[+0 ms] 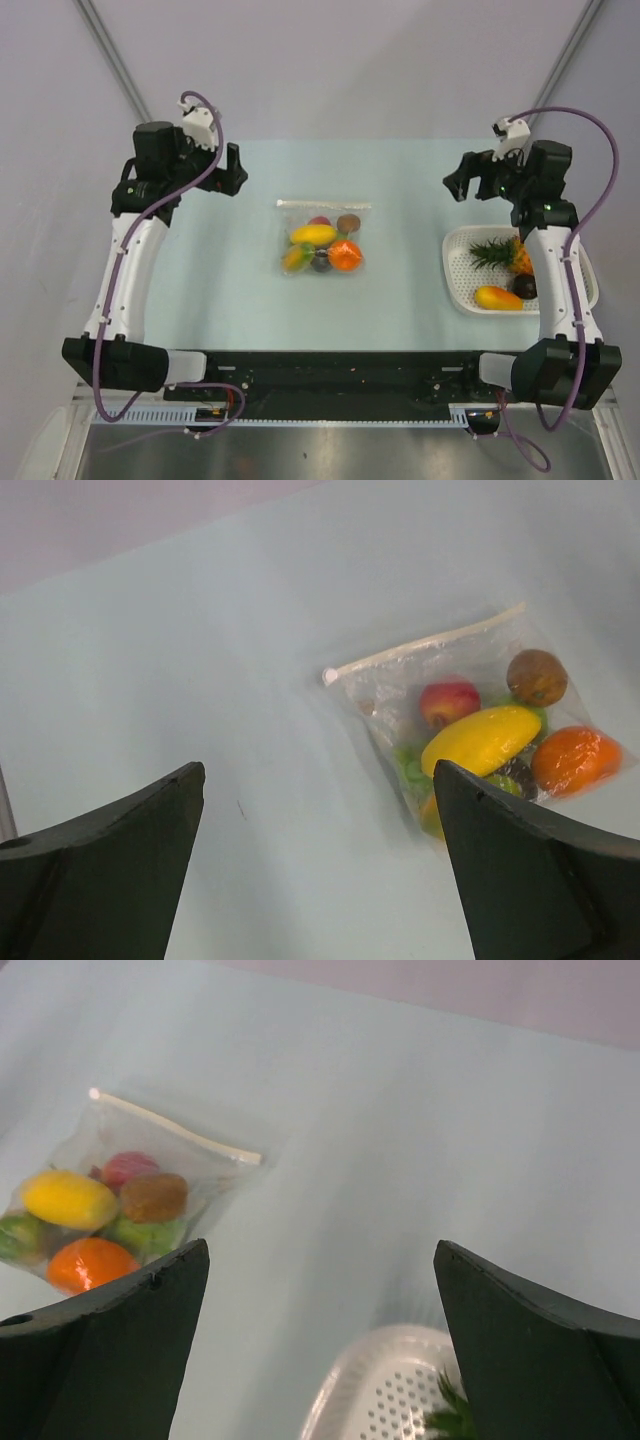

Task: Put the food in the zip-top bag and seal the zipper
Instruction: Reset both arms

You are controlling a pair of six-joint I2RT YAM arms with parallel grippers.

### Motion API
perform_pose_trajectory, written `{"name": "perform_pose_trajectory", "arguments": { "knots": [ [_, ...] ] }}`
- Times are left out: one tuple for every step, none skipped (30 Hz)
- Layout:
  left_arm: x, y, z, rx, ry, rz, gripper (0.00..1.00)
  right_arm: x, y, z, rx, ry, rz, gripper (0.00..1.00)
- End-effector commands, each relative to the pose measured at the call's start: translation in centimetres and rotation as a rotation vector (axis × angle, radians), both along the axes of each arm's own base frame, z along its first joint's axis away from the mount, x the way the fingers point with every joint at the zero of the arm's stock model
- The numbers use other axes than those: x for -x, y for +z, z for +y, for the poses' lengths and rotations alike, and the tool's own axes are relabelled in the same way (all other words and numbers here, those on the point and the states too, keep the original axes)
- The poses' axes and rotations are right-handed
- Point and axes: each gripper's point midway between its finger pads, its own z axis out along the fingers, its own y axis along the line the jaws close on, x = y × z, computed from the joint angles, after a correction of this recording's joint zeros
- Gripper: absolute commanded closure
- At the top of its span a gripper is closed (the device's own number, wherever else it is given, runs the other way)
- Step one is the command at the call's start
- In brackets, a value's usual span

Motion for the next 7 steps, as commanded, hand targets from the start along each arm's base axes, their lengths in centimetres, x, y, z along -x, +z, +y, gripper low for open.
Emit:
{"name": "perform_pose_trajectory", "arguments": {
  "knots": [
    [1.7, -3.4, 1.7, 0.092, 0.065, 0.131, 0.0, 3.0, -3.3, -3.1, -0.038, -0.102, 0.147, 0.0],
    [1.9, -4.6, 2.0, 0.094, 0.07, 0.157, 0.0, 3.3, -3.9, -3.8, -0.046, -0.12, 0.166, 0.0],
    [2.0, -5.1, 1.8, 0.098, 0.064, 0.168, 0.01, 3.6, -4.0, -3.8, -0.054, -0.117, 0.172, 0.0],
    [1.8, -5.5, 3.2, 0.109, 0.097, 0.172, 0.0, 3.8, -4.5, -3.8, -0.059, -0.12, 0.185, 0.0],
    [1.8, -6.1, 3.6, 0.114, 0.118, 0.182, 0.01, 3.9, -4.1, -3.8, -0.058, -0.12, 0.174, 0.0],
    [1.7, -6.1, 3.8, 0.117, 0.129, 0.185, 0.0, 3.9, -4.1, -3.8, -0.058, -0.121, 0.174, 0.0],
    [1.6, -6.0, 4.2, 0.118, 0.141, 0.184, 0.0, 3.7, -3.4, -4.0, -0.056, -0.124, 0.157, 0.0]
  ]
}}
